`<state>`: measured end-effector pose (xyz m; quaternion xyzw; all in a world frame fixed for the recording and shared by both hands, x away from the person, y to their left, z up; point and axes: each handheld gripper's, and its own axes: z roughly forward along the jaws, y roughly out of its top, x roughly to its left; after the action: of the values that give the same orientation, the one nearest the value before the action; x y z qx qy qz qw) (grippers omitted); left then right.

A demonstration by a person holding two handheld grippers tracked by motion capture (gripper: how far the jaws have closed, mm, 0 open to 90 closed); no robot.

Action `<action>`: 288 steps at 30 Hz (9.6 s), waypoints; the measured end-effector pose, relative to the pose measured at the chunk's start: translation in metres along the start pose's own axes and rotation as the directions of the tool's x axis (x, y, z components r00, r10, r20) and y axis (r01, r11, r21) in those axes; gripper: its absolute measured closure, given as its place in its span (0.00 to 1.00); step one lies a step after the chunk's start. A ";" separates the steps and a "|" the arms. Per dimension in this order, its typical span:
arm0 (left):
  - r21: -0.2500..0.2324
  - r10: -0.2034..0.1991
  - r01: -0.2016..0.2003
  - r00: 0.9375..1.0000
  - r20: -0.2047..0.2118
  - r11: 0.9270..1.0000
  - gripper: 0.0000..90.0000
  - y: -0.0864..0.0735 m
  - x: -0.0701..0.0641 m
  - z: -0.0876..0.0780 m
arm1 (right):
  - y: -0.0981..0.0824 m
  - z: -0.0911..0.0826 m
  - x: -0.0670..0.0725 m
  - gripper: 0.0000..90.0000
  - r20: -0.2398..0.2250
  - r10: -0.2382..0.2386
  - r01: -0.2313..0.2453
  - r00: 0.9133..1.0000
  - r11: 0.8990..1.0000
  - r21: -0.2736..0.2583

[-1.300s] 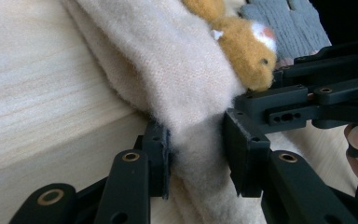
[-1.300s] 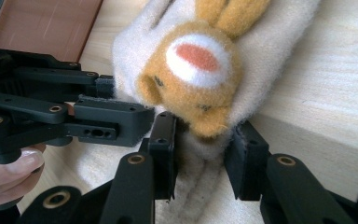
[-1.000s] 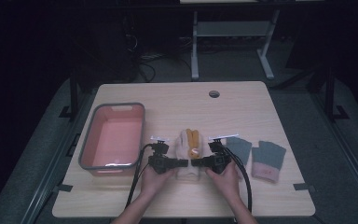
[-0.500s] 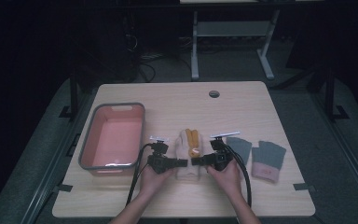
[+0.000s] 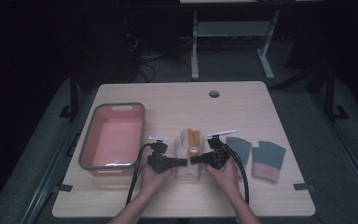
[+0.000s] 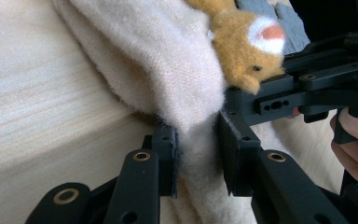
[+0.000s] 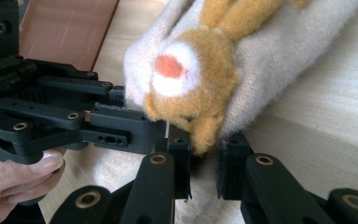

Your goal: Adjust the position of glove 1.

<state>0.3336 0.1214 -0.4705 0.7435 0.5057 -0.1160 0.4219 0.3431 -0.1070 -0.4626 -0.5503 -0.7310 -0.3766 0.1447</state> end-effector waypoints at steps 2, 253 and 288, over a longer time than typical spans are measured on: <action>-0.004 0.005 -0.005 1.000 0.003 1.000 0.79 0.001 -0.002 -0.002 | 0.001 -0.001 0.000 0.88 0.000 -0.016 0.016 1.000 1.000 -0.007; -0.005 -0.029 0.030 0.891 -0.454 1.000 0.73 0.041 0.096 -0.216 | 0.120 0.090 0.170 0.77 -0.119 -0.269 0.281 0.956 0.954 0.102; 0.087 0.077 -0.038 0.864 -0.497 0.995 0.72 0.045 0.085 -0.191 | 0.116 0.060 0.159 0.71 -0.110 -0.279 0.287 0.954 0.956 0.064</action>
<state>0.3620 0.3130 -0.3805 0.7781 0.5706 0.0741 0.2518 0.4055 0.0594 -0.3578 -0.4141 -0.8086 -0.3911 0.1474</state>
